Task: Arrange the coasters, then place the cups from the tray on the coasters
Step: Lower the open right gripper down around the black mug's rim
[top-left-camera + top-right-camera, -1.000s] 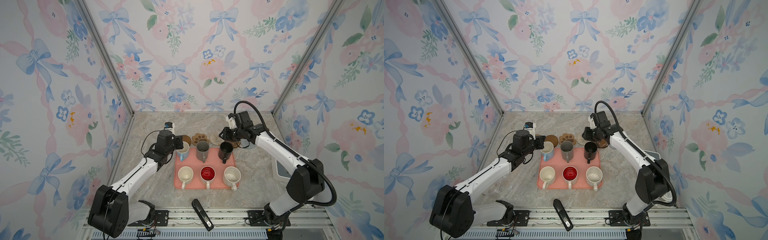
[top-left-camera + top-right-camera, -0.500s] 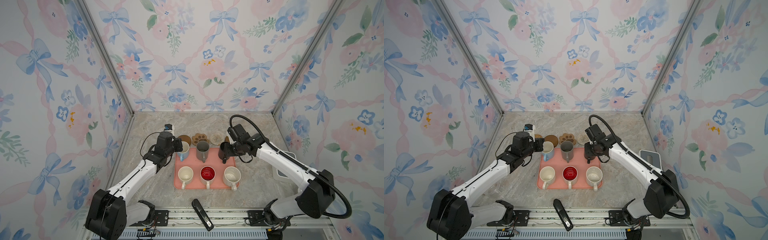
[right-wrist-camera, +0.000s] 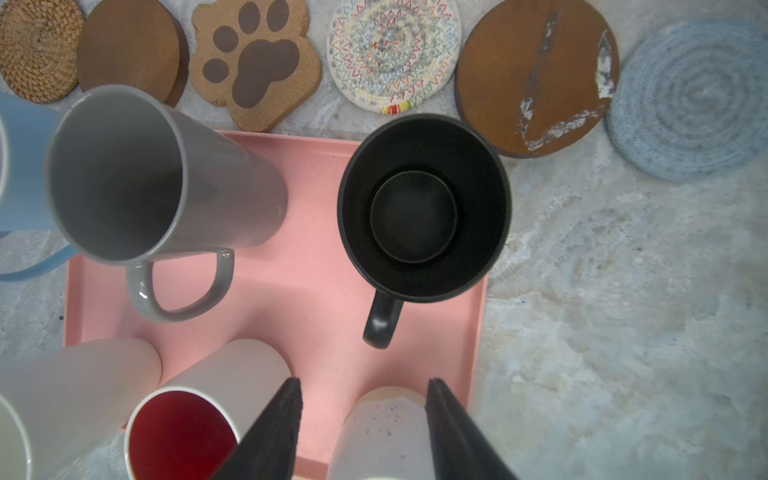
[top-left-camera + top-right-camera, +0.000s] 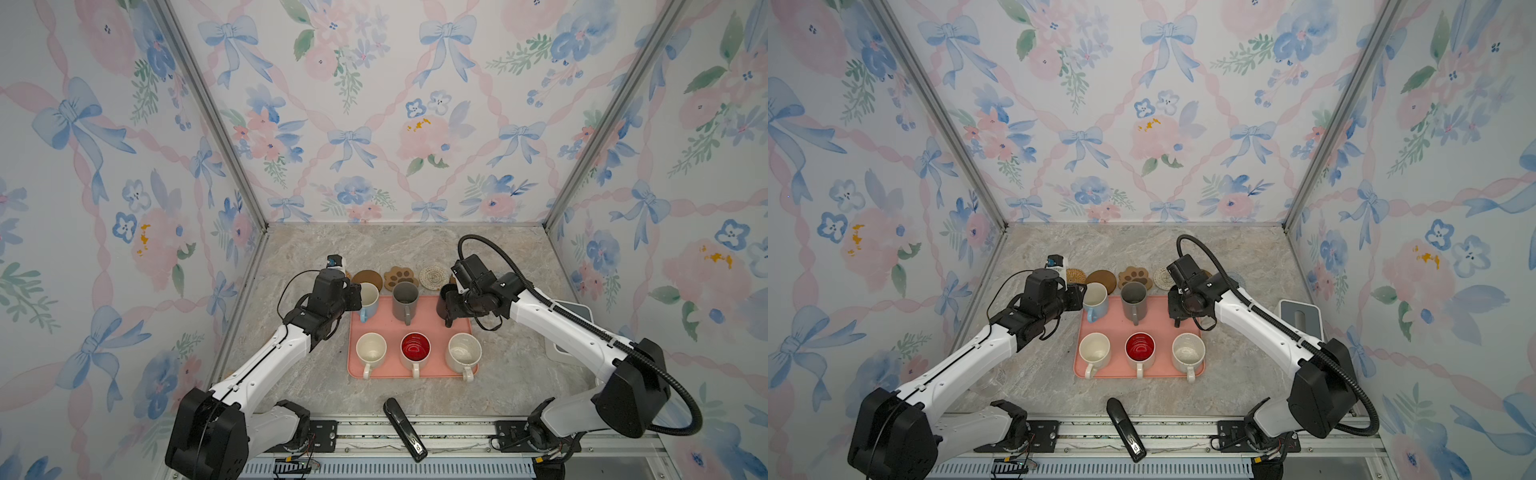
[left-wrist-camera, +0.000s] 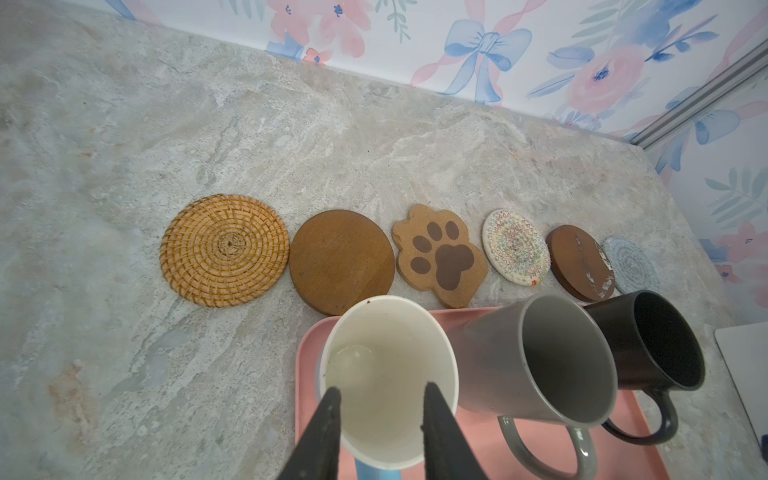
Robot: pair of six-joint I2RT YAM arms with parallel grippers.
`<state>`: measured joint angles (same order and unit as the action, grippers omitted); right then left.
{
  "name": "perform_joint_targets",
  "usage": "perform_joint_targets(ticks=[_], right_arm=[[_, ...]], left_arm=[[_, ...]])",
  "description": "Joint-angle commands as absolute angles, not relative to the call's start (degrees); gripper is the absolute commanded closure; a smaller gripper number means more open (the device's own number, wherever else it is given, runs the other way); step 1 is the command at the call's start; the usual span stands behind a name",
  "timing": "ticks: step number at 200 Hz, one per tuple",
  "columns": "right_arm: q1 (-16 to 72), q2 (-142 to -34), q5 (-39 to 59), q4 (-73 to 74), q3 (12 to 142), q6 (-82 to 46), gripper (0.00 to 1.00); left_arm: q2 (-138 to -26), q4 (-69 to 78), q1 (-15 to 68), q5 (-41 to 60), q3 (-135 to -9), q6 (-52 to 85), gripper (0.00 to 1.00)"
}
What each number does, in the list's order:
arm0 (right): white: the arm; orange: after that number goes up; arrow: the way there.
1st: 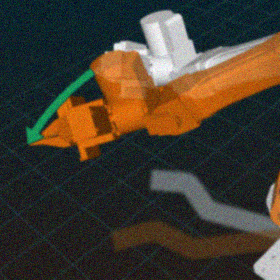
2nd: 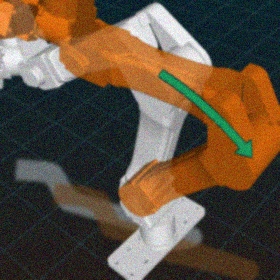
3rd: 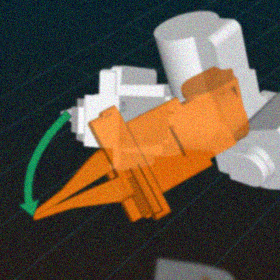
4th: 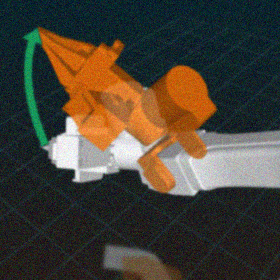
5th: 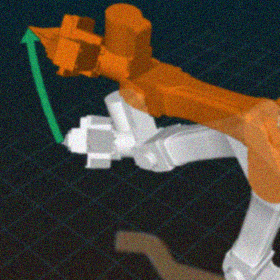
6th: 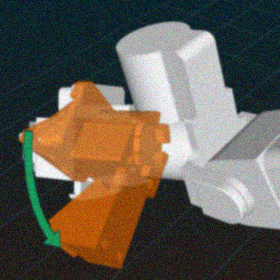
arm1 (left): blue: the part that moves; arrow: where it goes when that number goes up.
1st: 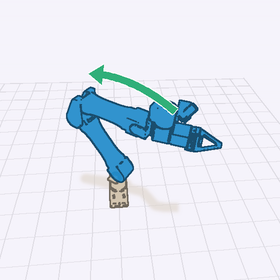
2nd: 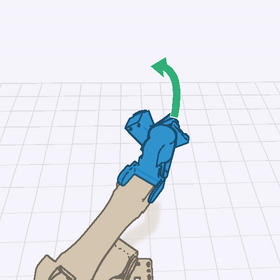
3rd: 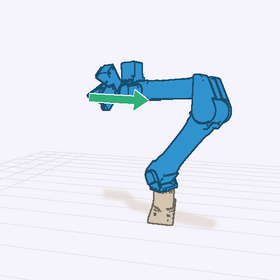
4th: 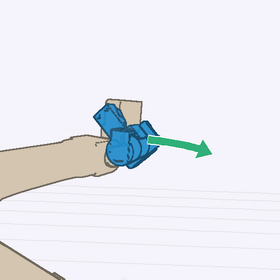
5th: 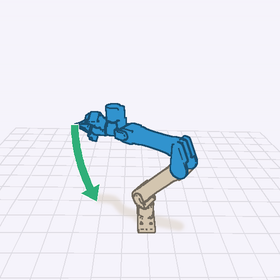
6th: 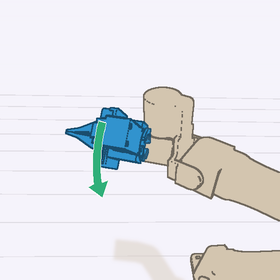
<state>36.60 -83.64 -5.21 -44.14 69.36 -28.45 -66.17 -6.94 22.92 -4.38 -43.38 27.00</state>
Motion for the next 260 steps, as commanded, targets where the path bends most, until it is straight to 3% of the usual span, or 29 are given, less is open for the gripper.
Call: perform_joint_targets(ticks=[1, 154, 260], right_arm=[[37.44, -84.37, -6.11, -43.42, 68.52, -29.78, 0.48], [38.07, -88.79, -10.28, -45.79, 69.52, -32.70, 0.44], [38.11, -94.08, -10.49, -43.77, 69.49, -35.42, 0.49]], left_arm=[[-64.86, -9.29, 23.29, -6.58, -42.63, 25.82, 0.66], [-68.03, -10.04, 23.29, -6.70, -44.03, 23.92, 0.61], [-67.99, -9.95, 23.34, -7.43, -43.99, 23.45, 0.61]])
